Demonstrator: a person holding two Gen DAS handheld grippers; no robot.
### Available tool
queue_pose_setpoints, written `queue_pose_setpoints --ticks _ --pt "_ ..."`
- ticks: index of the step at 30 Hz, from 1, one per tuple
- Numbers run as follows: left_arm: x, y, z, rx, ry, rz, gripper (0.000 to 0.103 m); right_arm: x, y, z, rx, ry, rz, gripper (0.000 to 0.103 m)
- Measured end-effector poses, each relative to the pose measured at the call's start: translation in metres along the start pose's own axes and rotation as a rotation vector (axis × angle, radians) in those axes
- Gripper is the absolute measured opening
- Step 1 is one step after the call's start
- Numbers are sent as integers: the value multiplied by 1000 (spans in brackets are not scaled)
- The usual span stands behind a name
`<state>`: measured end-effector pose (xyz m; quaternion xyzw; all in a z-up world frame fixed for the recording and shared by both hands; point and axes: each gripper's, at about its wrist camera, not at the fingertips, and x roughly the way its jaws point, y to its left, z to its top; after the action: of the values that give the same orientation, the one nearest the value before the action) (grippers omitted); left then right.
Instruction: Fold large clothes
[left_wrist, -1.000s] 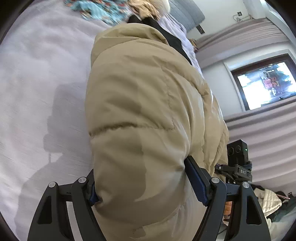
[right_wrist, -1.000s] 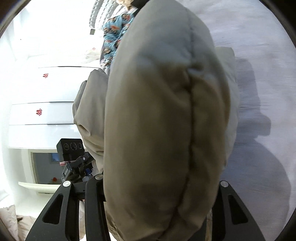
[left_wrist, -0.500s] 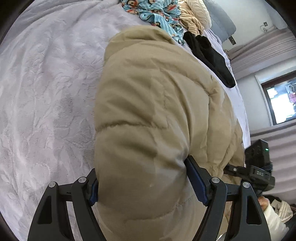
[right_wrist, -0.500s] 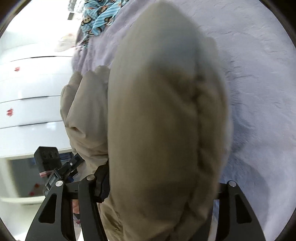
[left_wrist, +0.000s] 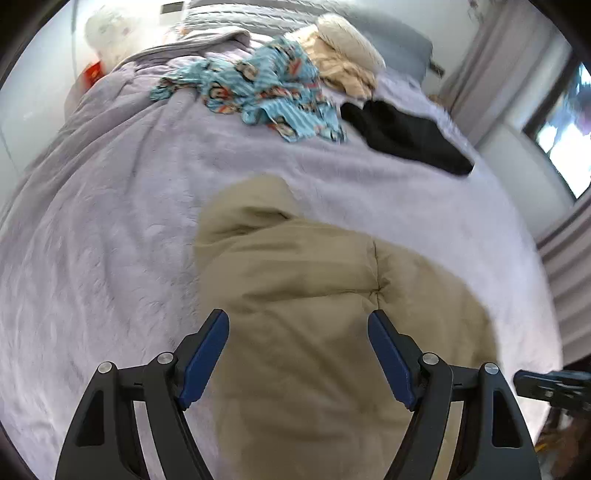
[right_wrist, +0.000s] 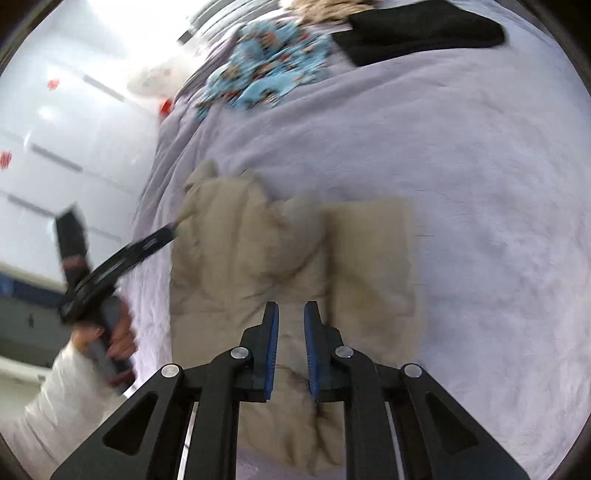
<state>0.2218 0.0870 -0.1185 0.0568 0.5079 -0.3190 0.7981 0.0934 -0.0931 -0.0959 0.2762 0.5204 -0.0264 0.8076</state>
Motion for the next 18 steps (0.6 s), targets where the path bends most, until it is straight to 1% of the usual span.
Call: queue_pose_setpoints --ticks 1,2,3,4,5,7,8,9,10,11,12,14,16,18 --pt "8 -6 -1 3 8 10 79 9 1 7 -5 -7 -17 16" --pt "11 -8 -2 0 7 19 79 13 -4 12 13 -17 -23 20" --pt "12 -6 -1 -15 5 24 79 18 -18 14 64 -22 1 36" --pt "10 -2 -1 -36 0 18 79 16 -31 9 123 -15 41 46" --pt "6 6 -1 -54 -5 18 79 29 -48 10 203 -9 95 56" --pt "9 16 4 -87 -11 29 79 55 -74 14 326 15 202 56" --pt "12 19 7 -95 -8 32 79 68 -77 20 364 20 235 56" --pt "15 22 7 -97 -1 39 79 79 -82 23 415 19 299 56" --pt "21 22 9 -93 7 49 79 87 -85 25 457 14 371 56" --pt "25 21 8 -89 12 56 79 91 -85 26 478 15 407 42" --pt "31 18 9 -81 21 65 79 97 -82 29 483 18 409 13" --pt "40 5 9 -56 31 79 79 103 -77 34 446 41 301 11" --pt "48 -19 6 -3 38 93 79 104 -83 29 414 63 191 10" --pt "52 -37 2 48 41 111 79 104 -95 22 393 74 135 9"
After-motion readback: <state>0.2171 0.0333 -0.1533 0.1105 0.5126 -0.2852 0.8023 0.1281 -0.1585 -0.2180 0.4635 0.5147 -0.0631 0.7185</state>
